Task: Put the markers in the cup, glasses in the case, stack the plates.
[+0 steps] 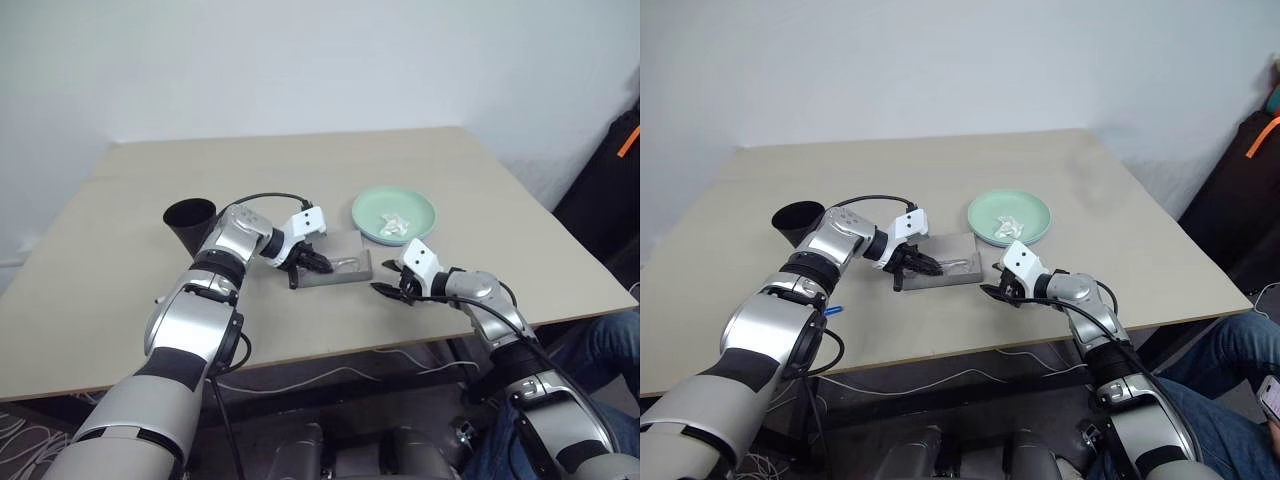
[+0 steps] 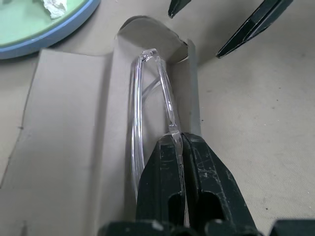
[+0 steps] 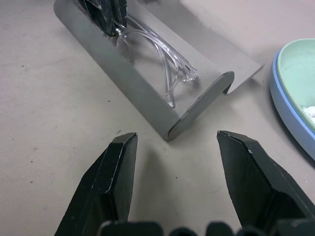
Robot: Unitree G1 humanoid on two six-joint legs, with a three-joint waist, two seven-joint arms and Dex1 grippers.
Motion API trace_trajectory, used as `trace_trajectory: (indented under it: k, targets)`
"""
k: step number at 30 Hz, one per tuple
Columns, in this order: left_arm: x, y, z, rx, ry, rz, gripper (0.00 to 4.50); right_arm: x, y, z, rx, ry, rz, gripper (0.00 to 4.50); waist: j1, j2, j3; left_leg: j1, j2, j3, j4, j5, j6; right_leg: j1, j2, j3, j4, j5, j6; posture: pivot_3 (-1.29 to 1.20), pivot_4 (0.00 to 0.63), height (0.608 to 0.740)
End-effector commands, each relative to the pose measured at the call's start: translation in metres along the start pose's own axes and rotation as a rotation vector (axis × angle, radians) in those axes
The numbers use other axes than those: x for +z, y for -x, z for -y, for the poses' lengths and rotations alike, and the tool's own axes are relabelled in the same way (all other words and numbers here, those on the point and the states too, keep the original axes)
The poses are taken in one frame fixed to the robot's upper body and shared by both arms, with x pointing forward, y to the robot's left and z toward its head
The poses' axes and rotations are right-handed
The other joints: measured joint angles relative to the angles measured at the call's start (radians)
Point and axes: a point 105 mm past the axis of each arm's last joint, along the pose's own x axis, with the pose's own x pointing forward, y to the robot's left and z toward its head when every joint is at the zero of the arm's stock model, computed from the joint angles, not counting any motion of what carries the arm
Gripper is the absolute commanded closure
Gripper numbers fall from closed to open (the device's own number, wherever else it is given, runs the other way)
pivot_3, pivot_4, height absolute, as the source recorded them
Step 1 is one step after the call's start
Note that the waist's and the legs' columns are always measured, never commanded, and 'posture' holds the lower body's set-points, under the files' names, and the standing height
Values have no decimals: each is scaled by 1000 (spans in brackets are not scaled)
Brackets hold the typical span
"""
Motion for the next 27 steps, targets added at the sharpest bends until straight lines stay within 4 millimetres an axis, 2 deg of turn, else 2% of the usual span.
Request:
trace_trajectory:
  k: [1,5,8,10,17,24,27]
  targets:
    - [-4,0,-4,36,7,-21,4479,20,2,7,-19,49,52,1683,1,0,0,0,0,0,-1,0,0,0,0,0,0,0,0,0,0,721]
    - [1,0,-6,53,-1,-1,3582,20,3,8,-19,48,54,1683,2,0,0,0,0,5,-8,0,0,-5,0,1,1,1,-2,0,0,721]
    - [6,0,-10,83,-15,14,2429,20,4,8,-13,44,58,1683,1,0,0,-1,0,6,-10,1,-2,-8,0,1,0,1,-2,0,0,721]
    - [12,2,-13,107,-17,40,1814,20,4,8,-10,44,58,1683,1,0,0,-1,0,6,-9,1,-2,-8,0,1,0,1,-2,0,0,721]
    - [32,15,-26,182,-25,114,1814,20,4,7,-6,46,55,1683,1,0,0,-6,0,4,1,1,-1,-9,1,2,-2,1,-1,0,0,721]
    - [39,20,-22,134,-26,164,1814,21,2,8,-4,50,57,1683,1,0,0,-10,0,4,2,1,-1,-11,1,2,-2,1,-1,0,0,721]
    - [41,22,-29,196,-33,170,1814,22,2,8,-6,52,57,1683,1,0,0,-10,1,3,2,1,-1,-12,1,1,-2,1,-1,0,0,721]
